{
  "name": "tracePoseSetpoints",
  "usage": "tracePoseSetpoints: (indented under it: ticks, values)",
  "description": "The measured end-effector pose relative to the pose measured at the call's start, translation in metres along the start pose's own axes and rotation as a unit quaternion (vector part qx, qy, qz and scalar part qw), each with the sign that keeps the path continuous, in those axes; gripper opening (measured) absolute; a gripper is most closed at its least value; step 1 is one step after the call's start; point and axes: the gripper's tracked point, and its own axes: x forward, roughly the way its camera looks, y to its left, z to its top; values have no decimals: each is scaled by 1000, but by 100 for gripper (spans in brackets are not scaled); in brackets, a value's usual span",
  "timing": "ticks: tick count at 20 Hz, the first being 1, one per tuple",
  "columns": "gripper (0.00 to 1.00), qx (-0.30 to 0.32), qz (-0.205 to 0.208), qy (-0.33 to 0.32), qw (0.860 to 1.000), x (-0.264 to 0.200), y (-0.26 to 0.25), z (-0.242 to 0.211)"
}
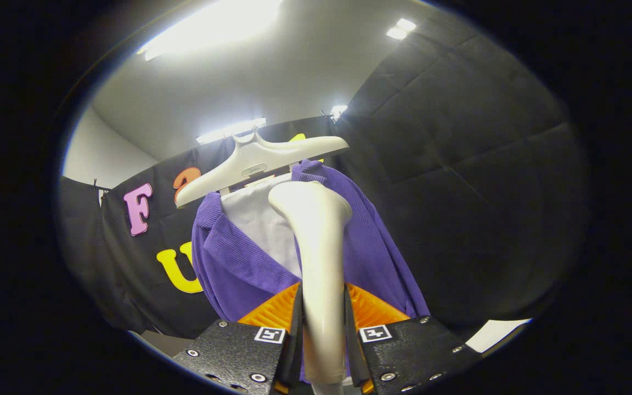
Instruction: Iron the clothes twice with a garment steamer, once on the left side and once on the right side.
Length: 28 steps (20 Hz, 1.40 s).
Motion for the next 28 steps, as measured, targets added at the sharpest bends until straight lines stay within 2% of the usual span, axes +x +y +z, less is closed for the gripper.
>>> tracePoseSetpoints:
  ticks: [8, 13, 19, 28]
  values:
    - [35, -3, -25, 62, 998, 25, -12, -44]
    - [35, 4, -47, 104, 993, 38, -24, -88]
    - [35, 9, -69, 150, 986, 10, -70, -132]
    - [35, 0, -80, 208, 975, -6, -88, -196]
